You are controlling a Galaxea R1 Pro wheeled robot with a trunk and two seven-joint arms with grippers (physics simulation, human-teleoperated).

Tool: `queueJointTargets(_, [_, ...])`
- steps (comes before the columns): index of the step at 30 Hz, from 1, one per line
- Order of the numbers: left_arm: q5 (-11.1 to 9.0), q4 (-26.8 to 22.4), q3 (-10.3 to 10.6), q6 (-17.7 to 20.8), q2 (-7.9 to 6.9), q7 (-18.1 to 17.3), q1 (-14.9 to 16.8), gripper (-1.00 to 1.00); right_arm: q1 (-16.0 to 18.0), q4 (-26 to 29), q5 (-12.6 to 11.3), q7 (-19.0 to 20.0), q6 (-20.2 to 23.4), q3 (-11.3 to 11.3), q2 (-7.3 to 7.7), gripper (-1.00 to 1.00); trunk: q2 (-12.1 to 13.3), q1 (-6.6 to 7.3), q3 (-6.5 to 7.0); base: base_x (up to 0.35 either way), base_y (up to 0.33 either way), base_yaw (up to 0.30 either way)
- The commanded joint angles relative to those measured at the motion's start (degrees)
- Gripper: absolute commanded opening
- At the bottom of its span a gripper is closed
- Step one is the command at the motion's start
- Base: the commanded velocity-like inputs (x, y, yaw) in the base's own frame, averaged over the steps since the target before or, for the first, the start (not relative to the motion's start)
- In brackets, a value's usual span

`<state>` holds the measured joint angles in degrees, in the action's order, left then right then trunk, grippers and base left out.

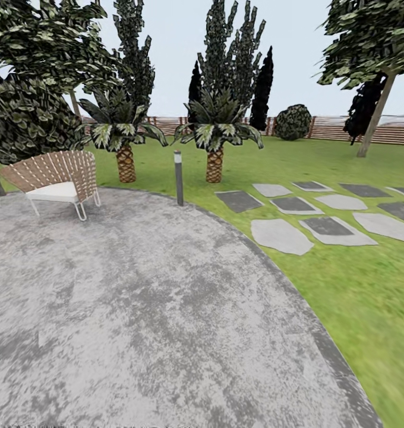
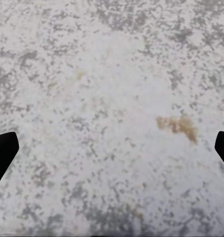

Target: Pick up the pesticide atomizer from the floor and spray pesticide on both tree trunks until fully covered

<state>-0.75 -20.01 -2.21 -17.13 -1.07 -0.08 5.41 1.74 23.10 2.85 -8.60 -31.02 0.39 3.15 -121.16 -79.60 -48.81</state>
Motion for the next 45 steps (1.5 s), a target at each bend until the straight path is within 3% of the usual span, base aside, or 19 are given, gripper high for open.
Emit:
queueJointTargets(1, [-0.1,0.1,-0.1,-0.2,0.01,0.0,0.0,1.0,0.0,0.0,0.3,-0.3,-0.1,0.0,0.01,1.0,0.0,0.01,-0.11,0.0,0.0,0.243])
queueJointTargets(19, [-0.2,0.1,-0.1,-0.2,0.01,0.3,0.0,1.0,0.0,0.0,0.4,-0.4,-0.2,0.0,0.0,1.0,0.0,0.01,-1.01,0.0,0.0,0.243])
queueJointTargets(24, [-3.4,0.1,-0.1,-0.3,0.02,0.6,-0.1,1.0,0.0,0.0,0.4,-0.4,-0.2,0.1,-0.03,1.0,0.0,0.01,-1.26,0.0,0.0,0.243])
queueJointTargets(27, [-3.9,0.1,-0.1,-0.3,0.0,0.6,-0.1,1.0,0.0,-0.1,0.4,-0.4,-0.2,0.1,-0.05,1.0,0.0,0.01,-1.4,0.0,0.0,0.243])
queueJointTargets(45, [-3.7,0.2,0.0,-0.3,-0.07,0.5,0.0,1.0,0.0,0.0,0.4,-0.4,-0.2,0.1,-0.05,1.0,0.0,0.01,-2.2,0.0,0.0,0.247])
